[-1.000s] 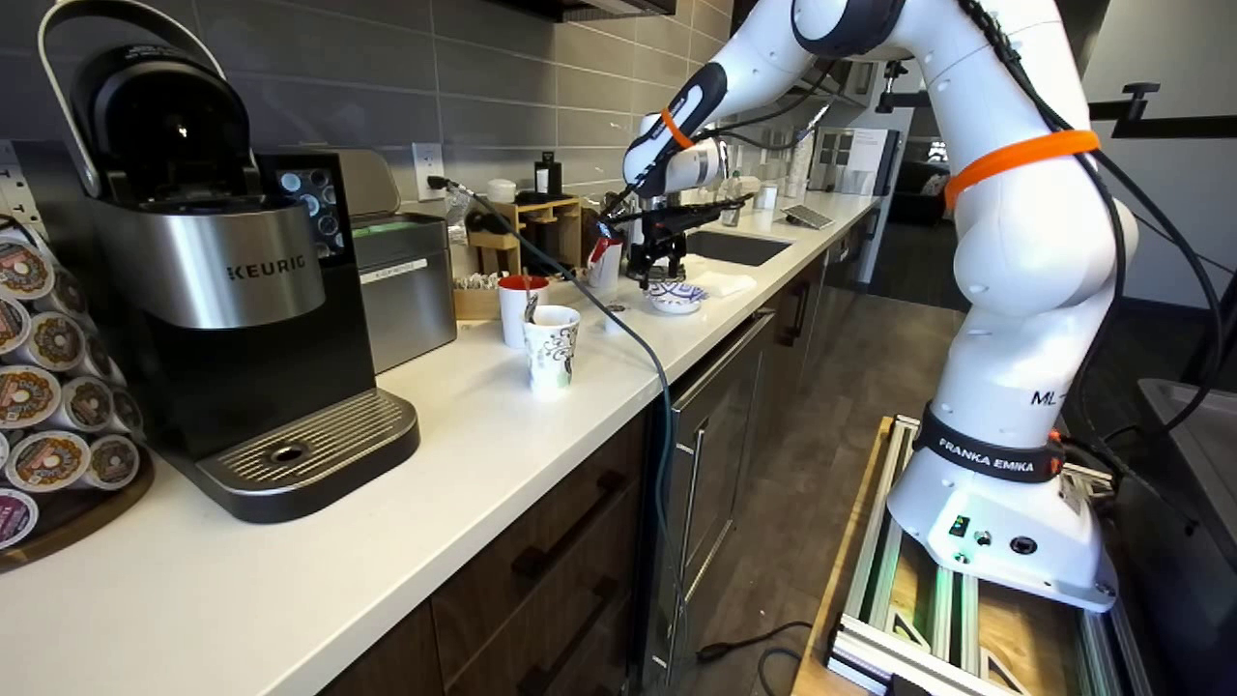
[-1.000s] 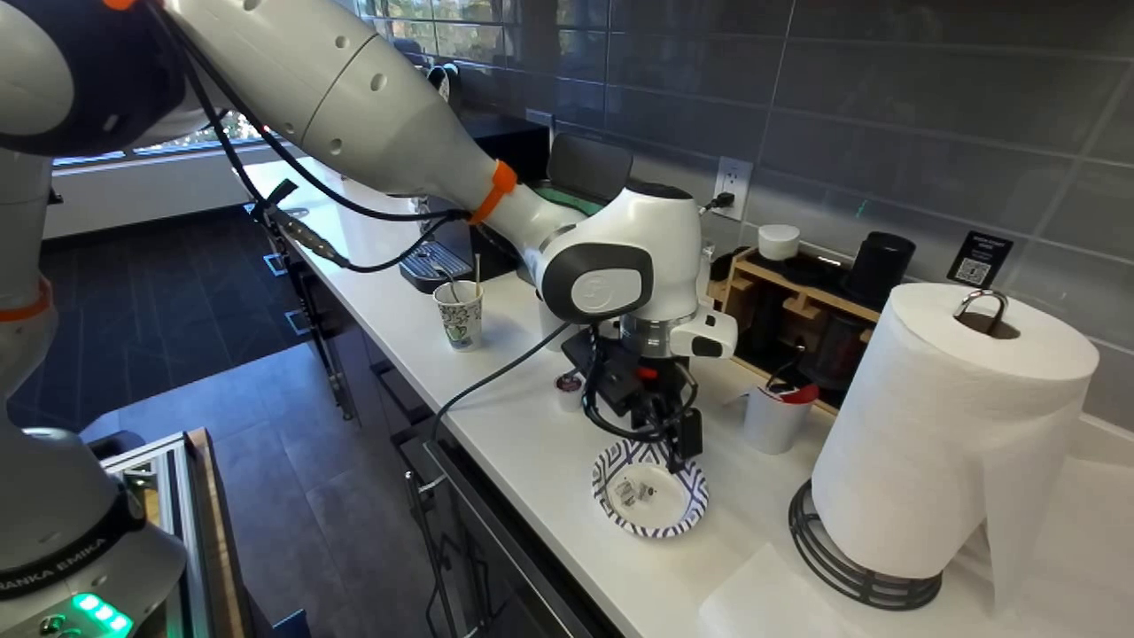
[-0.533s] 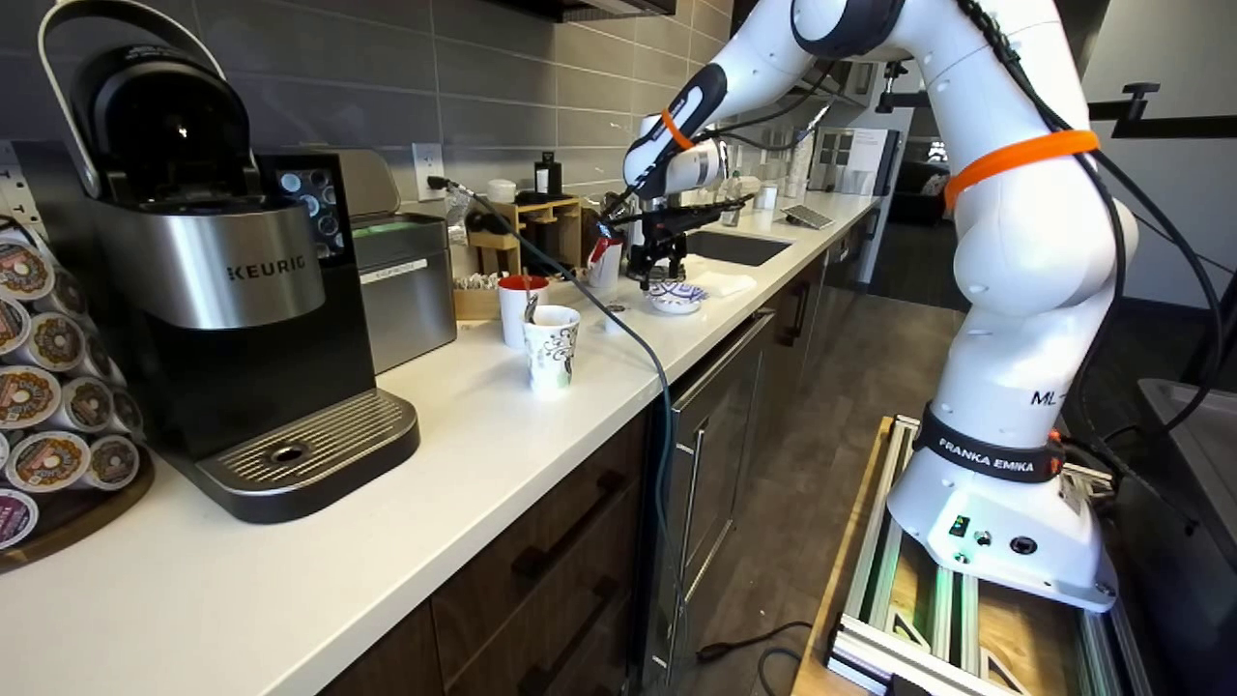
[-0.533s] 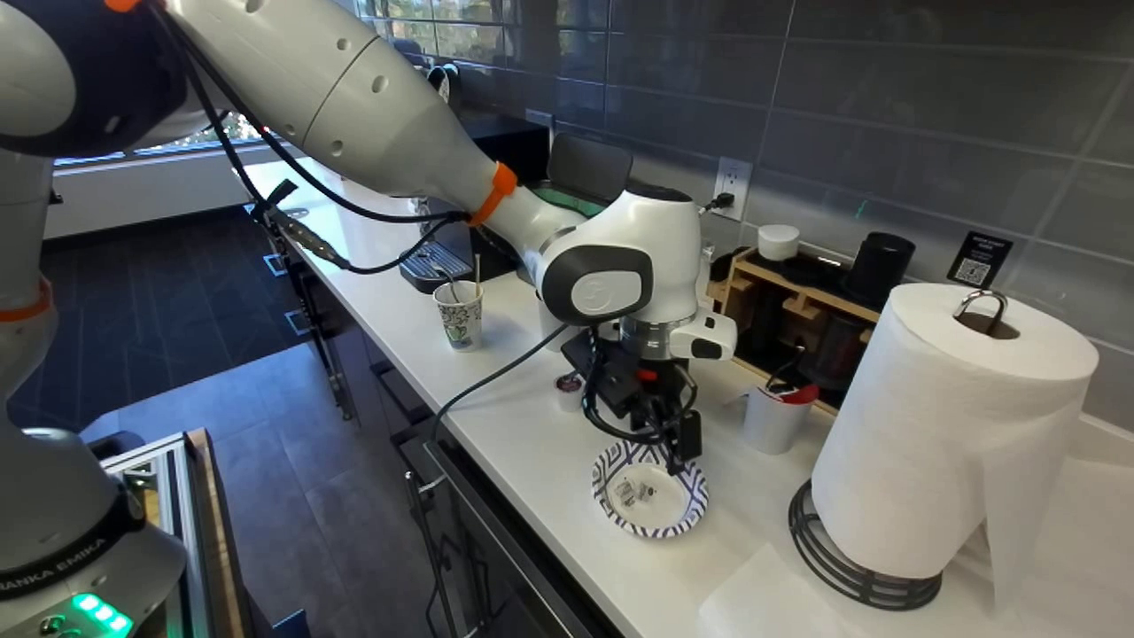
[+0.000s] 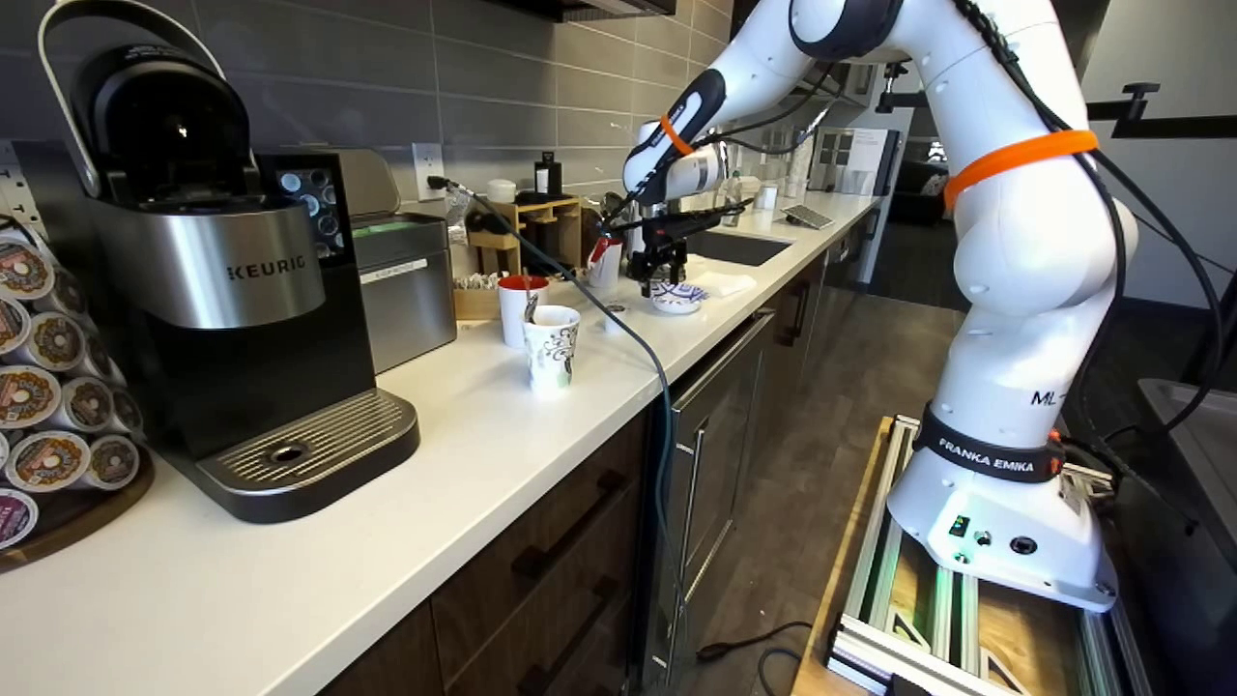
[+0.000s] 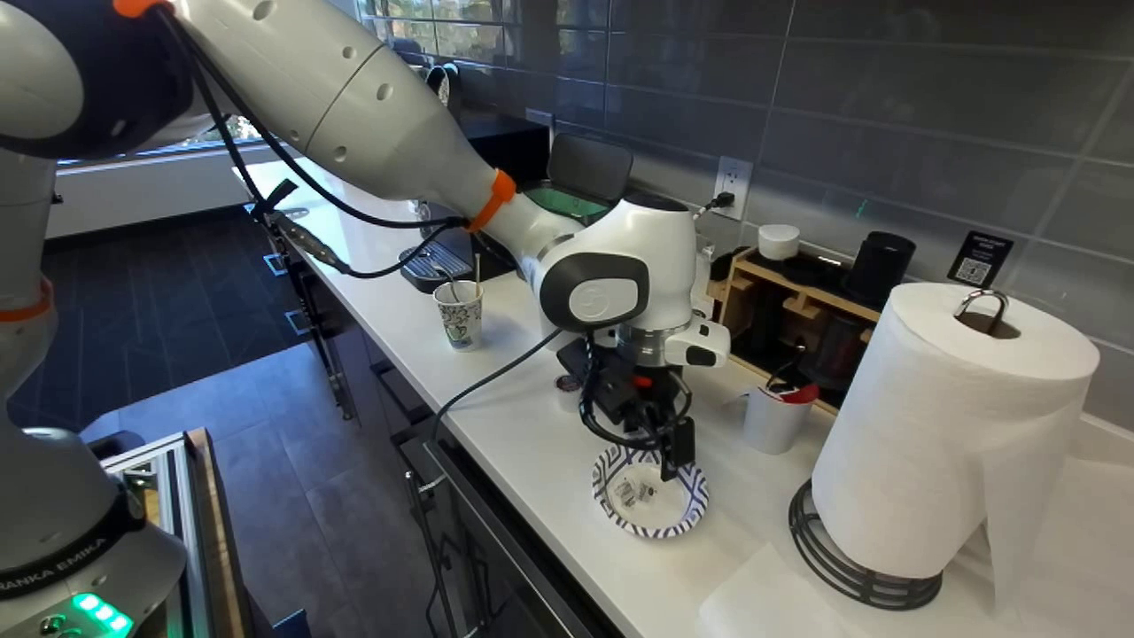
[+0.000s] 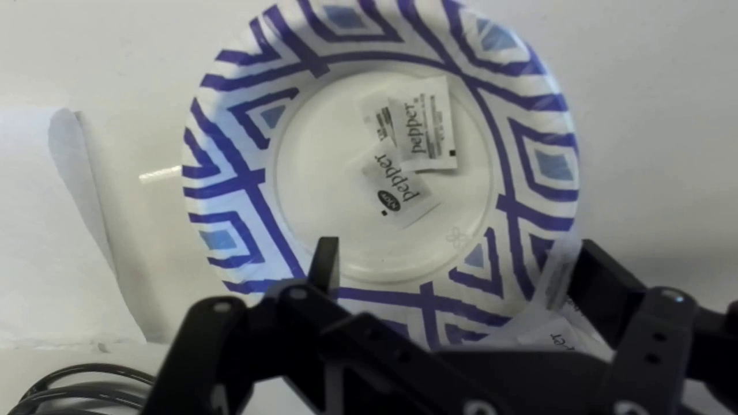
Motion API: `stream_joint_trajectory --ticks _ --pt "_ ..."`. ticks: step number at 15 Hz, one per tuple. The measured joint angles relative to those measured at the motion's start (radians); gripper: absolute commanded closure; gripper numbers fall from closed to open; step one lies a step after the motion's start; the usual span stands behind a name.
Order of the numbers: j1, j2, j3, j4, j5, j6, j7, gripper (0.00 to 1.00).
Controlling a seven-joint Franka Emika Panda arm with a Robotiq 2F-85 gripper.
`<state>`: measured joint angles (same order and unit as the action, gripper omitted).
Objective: Put the white sachets on the table into the white plate
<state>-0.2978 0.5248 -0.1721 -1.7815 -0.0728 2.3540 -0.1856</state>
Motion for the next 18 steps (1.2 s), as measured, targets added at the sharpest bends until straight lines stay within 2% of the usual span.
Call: stream_joint_trajectory --ticks 13,18 --pt "-0.007 -0.006 0.006 -0.001 0.037 0.002 -0.005 0.00" --pt "-0.011 -0.017 -0.026 0.002 0.037 0.002 0.032 0.00"
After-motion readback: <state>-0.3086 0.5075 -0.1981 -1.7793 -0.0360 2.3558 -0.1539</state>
